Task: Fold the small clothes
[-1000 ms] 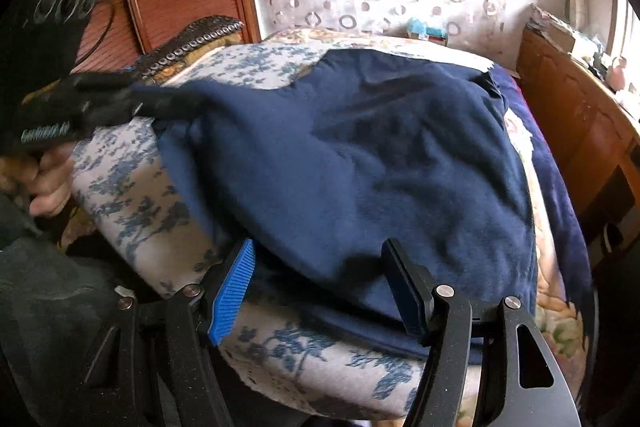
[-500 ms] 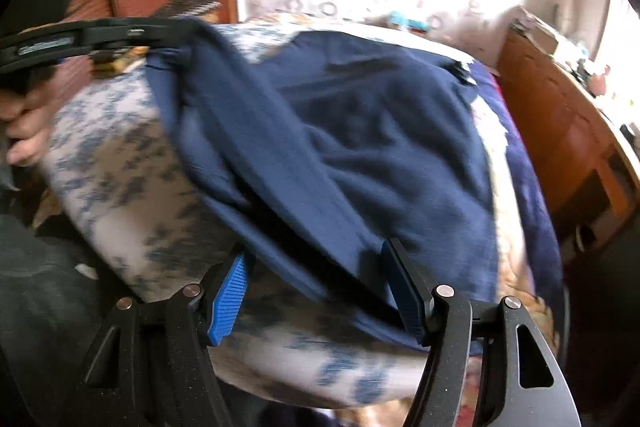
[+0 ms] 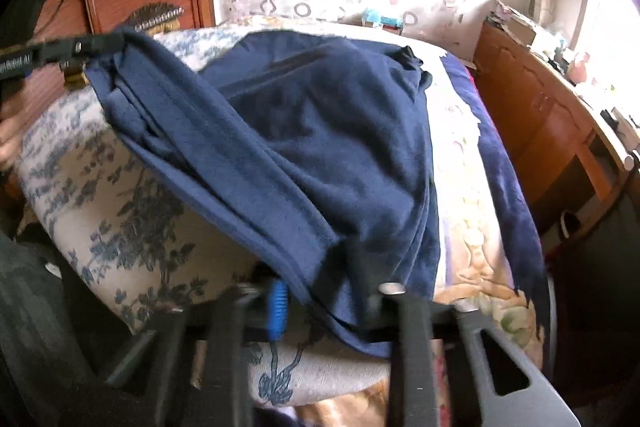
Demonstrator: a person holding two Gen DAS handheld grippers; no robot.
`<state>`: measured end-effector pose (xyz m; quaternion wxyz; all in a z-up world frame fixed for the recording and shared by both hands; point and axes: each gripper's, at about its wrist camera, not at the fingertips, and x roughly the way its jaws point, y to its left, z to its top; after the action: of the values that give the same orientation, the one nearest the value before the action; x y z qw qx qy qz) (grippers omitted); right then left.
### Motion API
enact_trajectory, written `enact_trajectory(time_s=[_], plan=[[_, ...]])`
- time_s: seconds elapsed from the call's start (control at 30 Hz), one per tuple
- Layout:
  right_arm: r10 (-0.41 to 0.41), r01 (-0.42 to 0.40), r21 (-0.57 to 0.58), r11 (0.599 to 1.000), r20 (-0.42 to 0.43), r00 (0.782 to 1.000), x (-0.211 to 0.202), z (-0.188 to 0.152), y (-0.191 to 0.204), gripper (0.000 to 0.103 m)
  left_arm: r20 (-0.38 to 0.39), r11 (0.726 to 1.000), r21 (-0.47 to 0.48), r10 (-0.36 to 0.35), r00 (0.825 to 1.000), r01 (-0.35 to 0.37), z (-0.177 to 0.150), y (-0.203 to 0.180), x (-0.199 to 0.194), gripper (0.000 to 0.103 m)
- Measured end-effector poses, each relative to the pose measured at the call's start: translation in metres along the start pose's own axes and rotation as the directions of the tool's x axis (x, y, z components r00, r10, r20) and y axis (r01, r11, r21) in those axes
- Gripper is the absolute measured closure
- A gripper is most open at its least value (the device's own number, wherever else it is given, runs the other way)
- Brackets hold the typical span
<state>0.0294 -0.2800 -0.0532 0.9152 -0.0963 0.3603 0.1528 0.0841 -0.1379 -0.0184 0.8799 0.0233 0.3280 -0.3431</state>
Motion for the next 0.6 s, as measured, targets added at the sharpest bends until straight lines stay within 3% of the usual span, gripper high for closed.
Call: enact_trajectory(time_s=[0.3,0.6], plan=[[-0.025,0.025,0.001,1.000,0.195,0.981,-0.003,0.083,-0.020,0.096,0.003,0.997,0.001,0.073,0.997,-0.073,0.038,0.033,0.017,0.097],[0.011,-0.005,-0.028,1.000,0.211,0.977,0.039,0.139,-0.032,0.096,-0.036,0.994,-0.050,0.098,0.995,-0.100,0.065,0.077,0.051,0.097]])
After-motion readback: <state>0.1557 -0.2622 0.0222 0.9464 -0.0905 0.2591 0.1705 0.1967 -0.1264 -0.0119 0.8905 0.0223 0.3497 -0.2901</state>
